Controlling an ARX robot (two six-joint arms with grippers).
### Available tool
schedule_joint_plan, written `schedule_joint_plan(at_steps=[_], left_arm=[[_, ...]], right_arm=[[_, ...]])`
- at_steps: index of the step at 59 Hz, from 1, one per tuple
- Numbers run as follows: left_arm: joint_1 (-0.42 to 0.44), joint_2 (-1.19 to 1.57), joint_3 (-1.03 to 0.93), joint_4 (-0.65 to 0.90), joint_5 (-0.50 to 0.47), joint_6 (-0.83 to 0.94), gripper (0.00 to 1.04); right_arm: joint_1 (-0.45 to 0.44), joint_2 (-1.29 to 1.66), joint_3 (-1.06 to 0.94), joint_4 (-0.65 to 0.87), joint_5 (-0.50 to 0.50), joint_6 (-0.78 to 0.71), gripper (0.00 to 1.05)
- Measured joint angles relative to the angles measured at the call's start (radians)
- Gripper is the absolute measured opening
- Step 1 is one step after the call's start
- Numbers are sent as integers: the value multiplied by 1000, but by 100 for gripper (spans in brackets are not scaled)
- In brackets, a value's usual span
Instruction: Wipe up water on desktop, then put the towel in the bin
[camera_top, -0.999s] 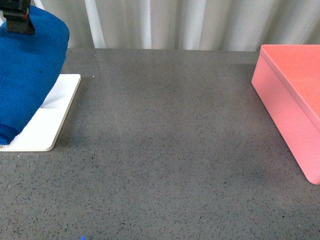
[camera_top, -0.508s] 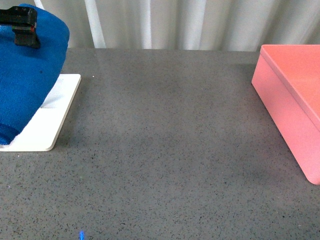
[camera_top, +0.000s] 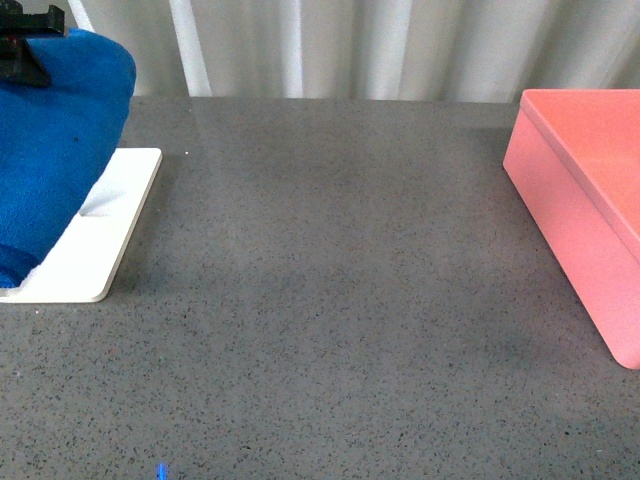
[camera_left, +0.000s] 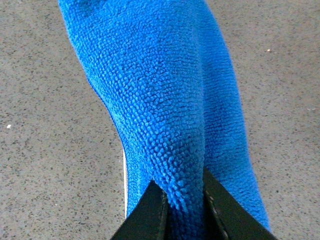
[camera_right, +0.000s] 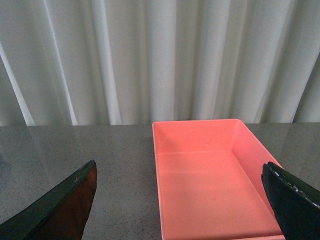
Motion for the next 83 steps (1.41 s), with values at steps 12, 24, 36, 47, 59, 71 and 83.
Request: schedule_joint_plan(at_steps=[12,24,36,47,59,71,83], left_arm=[[0,-31,-2,0,73,-33,5],[-8,-162,-2,16,240,-117,5],[-84,-328,-49,77,419,-203,5],[-224,-388,-158,199,531,-311,5],[-330,-388,-233,278,545,-384,5],[-383,-388,-264,337,550,-406,5],[-394,-388,-281,354,541,-414,5]], right_arm=[[0,0,0,0,0,0,98],[0,0,0,0,0,0,98],[0,0,0,0,0,0,98],[0,0,0,0,0,0,98],[0,0,0,0,0,0,98],[0,0,0,0,0,0,98],[0,0,0,0,0,0,98]])
